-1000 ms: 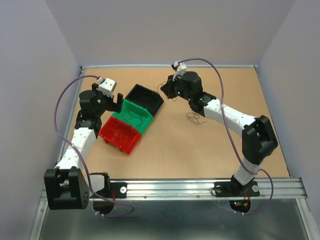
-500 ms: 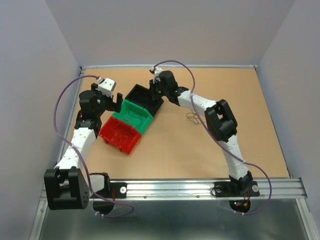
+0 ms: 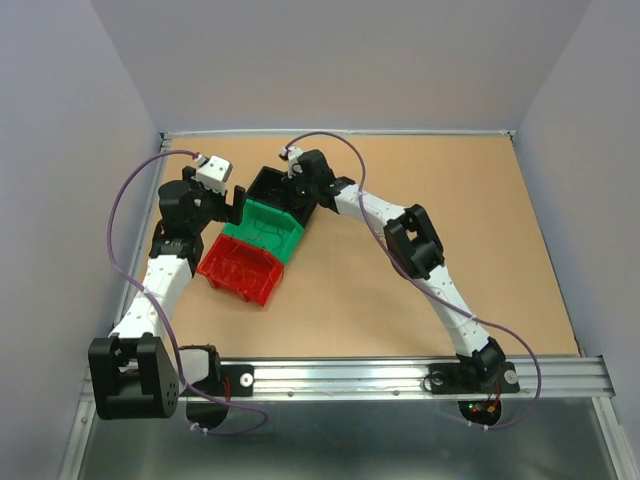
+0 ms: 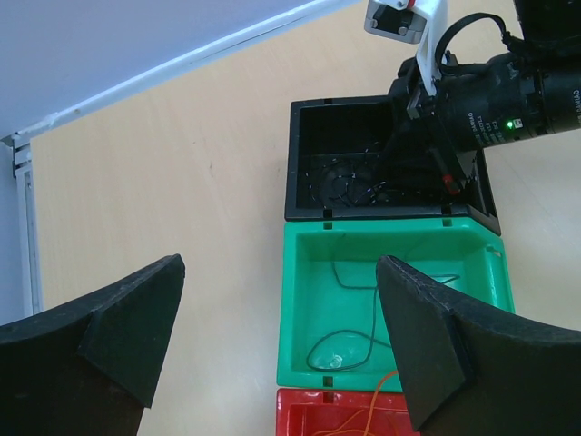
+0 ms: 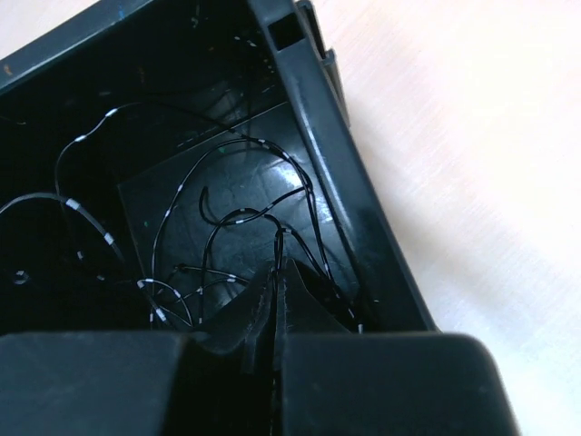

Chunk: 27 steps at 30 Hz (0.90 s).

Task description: Untangle the cables

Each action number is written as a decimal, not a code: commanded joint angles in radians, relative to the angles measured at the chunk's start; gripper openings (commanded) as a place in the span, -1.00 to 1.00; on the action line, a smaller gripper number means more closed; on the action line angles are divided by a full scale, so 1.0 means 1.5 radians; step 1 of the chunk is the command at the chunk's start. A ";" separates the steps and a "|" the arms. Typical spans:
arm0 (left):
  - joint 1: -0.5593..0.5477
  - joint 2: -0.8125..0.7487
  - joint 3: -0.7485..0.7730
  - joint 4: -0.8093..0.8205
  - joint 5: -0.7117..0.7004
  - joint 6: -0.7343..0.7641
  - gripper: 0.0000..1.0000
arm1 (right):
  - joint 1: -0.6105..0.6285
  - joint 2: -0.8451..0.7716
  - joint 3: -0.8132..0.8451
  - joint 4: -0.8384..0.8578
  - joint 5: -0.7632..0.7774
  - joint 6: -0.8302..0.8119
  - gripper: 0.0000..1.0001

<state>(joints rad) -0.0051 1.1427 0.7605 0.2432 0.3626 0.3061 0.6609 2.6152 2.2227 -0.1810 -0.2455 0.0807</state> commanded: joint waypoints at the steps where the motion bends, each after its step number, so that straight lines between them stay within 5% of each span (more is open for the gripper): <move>1: -0.002 -0.006 0.003 0.027 0.002 0.000 0.98 | 0.001 -0.008 -0.036 -0.057 0.093 -0.015 -0.99; 14: -0.002 0.025 0.018 0.017 0.001 -0.002 0.98 | -0.057 -0.212 -0.391 -0.039 0.136 -0.026 -0.99; 23: -0.002 0.040 0.026 0.009 -0.011 -0.001 0.98 | -0.110 -0.218 -0.334 -0.032 0.151 0.018 -0.99; 26: -0.002 0.045 0.028 0.009 -0.013 -0.001 0.98 | -0.110 -0.218 -0.304 -0.032 0.103 0.012 -0.89; 27: -0.002 0.047 0.028 0.009 -0.013 -0.002 0.98 | -0.109 -0.221 -0.299 -0.032 0.084 0.011 -0.66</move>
<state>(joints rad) -0.0051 1.2057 0.7616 0.2348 0.3531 0.3058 0.5045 2.2688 1.7061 -0.1791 -0.0738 0.0910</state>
